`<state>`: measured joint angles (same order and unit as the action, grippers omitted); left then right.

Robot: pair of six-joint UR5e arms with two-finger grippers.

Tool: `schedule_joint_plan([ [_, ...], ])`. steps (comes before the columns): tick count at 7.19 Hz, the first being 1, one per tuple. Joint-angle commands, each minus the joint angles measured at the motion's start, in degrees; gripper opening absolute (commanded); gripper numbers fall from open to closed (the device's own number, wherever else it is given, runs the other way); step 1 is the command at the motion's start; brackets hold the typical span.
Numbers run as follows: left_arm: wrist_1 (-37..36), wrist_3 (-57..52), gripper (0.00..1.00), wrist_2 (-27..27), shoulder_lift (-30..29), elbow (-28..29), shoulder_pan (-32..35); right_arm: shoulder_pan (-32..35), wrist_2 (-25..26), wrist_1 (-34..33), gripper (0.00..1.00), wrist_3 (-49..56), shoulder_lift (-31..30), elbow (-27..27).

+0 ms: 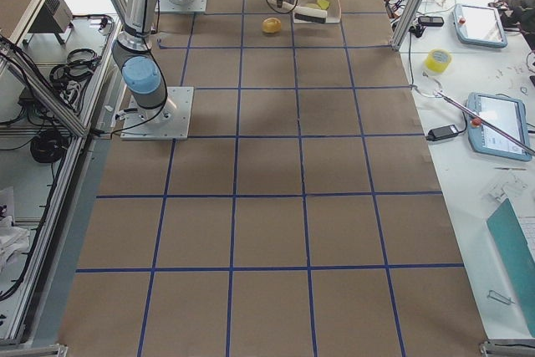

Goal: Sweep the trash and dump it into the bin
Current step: 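Move the brush behind the yellow potato with the right gripper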

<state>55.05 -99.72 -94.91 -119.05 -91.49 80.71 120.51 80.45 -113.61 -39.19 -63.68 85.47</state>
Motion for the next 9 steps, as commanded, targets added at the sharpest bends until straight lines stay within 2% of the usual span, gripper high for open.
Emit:
schedule_joint_plan([
  [1, 2.8, -1.3, 0.00, 0.2, 2.6, -1.0, -0.5, -1.8, 3.5, 4.6, 0.00, 4.2, -8.3, 7.5],
  [2, 4.5, -1.8, 0.00, 0.2, 5.2, -3.0, -0.6, -2.0, 5.1, 5.1, 0.00, 5.5, -12.1, 12.2],
  [3, 6.4, -2.7, 0.00, 0.6, 9.2, -7.5, -0.9, -1.7, 6.1, 5.1, 0.00, 5.5, -15.3, 17.0],
  [5, 5.7, -2.9, 0.00, 0.3, 15.1, -15.4, -1.1, -0.8, 6.0, 3.8, 0.00, 4.0, -22.4, 26.6],
  [6, 6.1, -3.0, 0.00, 0.2, 17.2, -16.9, -1.1, 0.3, 5.4, 1.6, 0.00, 1.0, -23.4, 28.9],
  [9, 6.3, -5.7, 0.00, 0.2, 20.4, -21.9, -3.0, 7.8, 5.7, -4.7, 0.00, -6.6, -18.4, 29.1],
])
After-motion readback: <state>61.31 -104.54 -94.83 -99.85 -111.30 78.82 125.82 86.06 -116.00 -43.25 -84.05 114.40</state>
